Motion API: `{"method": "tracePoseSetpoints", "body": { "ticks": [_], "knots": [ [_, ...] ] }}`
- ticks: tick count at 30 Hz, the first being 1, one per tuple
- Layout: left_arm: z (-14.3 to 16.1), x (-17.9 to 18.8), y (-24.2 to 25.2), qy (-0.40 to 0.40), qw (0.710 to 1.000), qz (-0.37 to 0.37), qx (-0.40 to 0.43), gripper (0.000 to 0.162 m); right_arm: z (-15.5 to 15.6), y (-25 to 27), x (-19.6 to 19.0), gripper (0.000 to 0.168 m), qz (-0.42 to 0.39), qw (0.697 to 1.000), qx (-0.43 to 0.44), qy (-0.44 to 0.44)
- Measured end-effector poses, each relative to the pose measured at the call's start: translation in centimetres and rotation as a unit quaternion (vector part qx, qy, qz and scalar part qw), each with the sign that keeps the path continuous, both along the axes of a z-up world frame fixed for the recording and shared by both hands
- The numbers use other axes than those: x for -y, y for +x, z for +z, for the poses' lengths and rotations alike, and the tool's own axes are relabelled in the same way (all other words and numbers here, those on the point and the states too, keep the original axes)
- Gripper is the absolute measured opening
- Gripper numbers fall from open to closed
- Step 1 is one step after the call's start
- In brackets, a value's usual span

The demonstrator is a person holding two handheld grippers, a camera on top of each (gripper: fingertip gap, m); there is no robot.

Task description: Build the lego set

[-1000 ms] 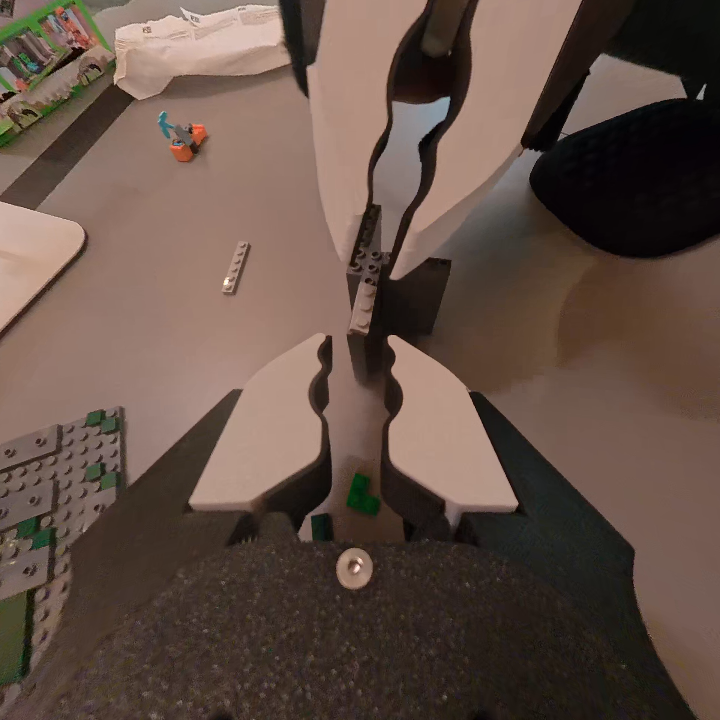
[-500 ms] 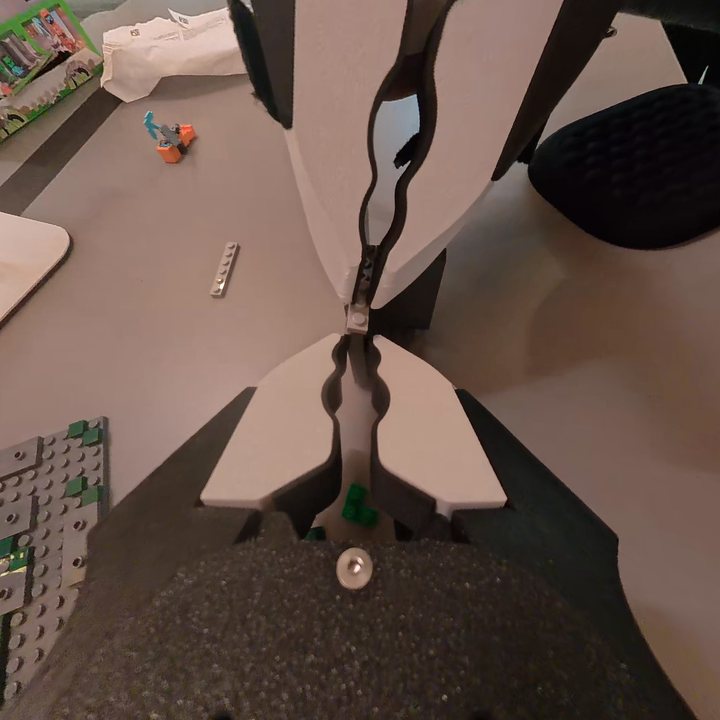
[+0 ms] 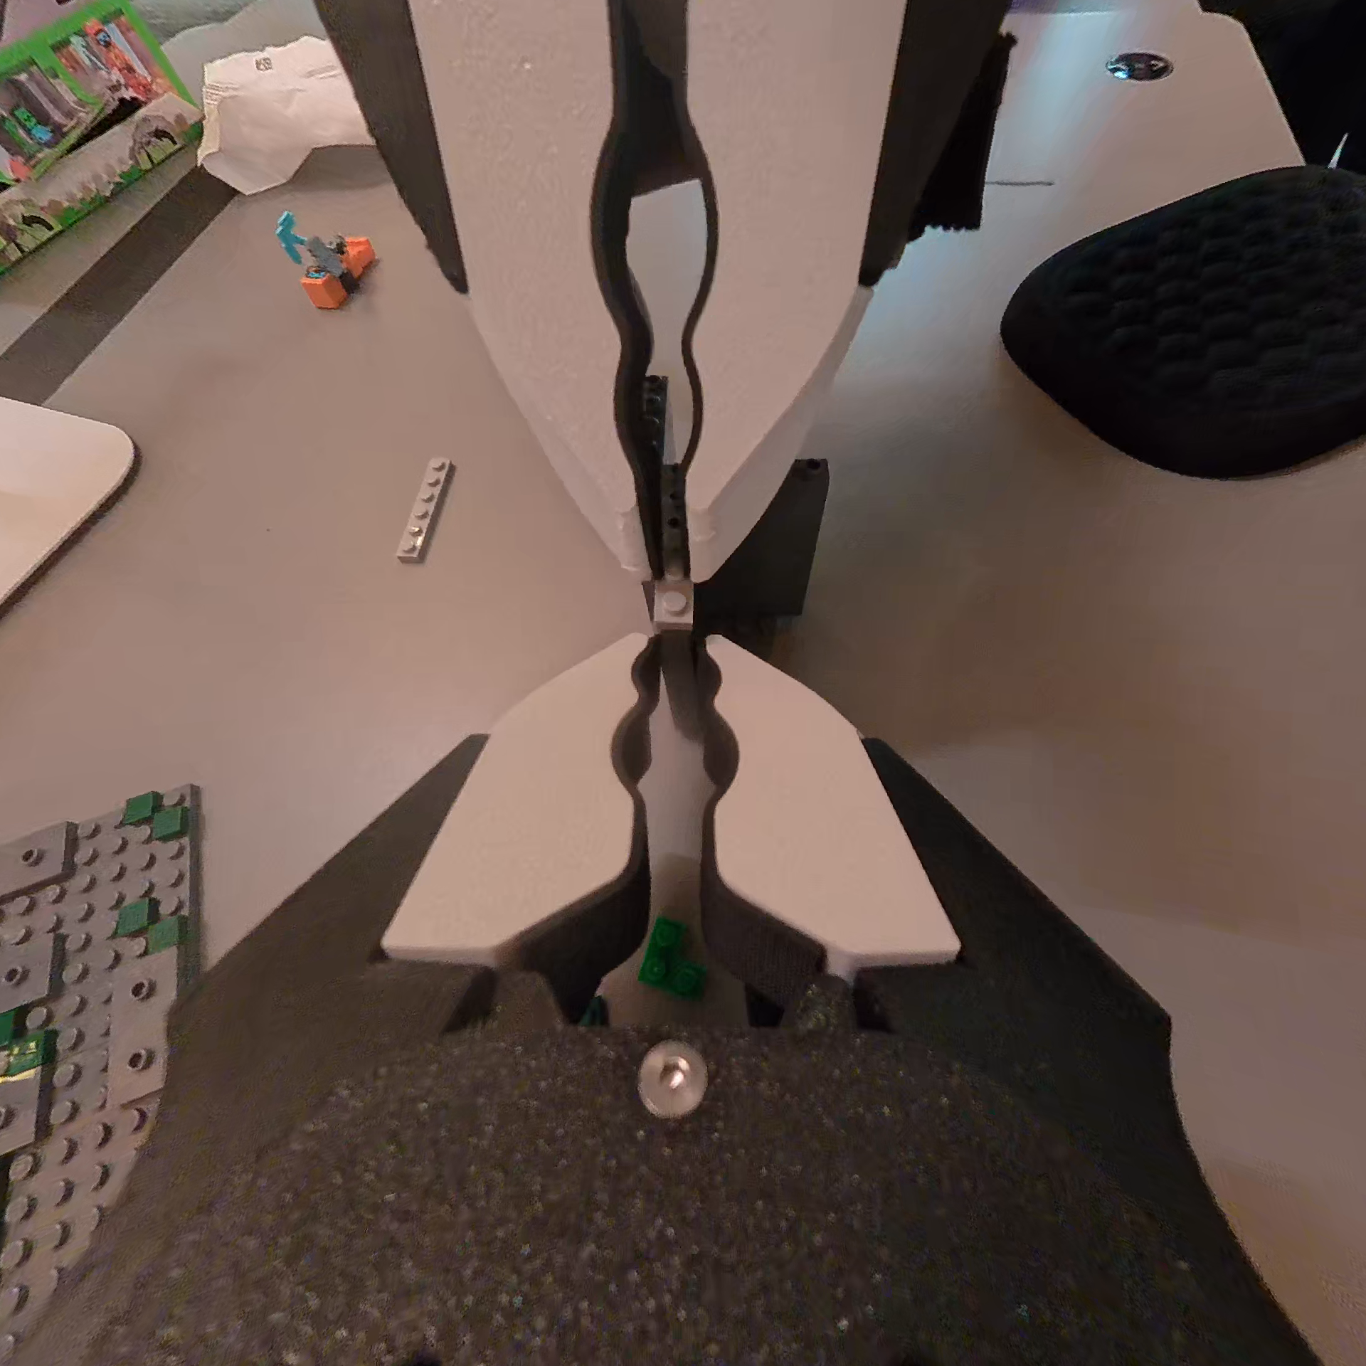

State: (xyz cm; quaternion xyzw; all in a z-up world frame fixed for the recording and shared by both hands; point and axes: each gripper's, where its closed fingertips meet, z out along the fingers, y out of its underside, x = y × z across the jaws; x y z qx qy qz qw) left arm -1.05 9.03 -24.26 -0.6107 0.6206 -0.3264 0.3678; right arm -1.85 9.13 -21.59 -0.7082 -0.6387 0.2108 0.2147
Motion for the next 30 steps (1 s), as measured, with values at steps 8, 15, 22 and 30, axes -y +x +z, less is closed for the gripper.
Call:
{"method": "tracePoseSetpoints", "body": {
  "ticks": [8,15,22,30],
  "knots": [
    [0.02,-0.03,0.01,-0.003,1.000,-0.001,0.003,0.008,-0.06,0.03,-0.01,0.004,0.013,1.000,0.020,-0.018],
    [0.03,-0.08,0.02,-0.007,1.000,0.001,0.006,0.008,-0.14,0.09,-0.08,0.005,0.040,0.997,0.057,-0.020],
    [0.03,-0.01,0.05,-0.009,1.000,-0.001,0.008,0.008,-0.37,0.14,0.07,0.005,0.046,0.996,0.076,-0.019],
    [0.02,-0.03,0.04,-0.009,1.000,-0.002,0.008,0.008,-0.43,0.11,0.09,0.005,0.041,0.995,0.072,-0.057]
  ]
}}
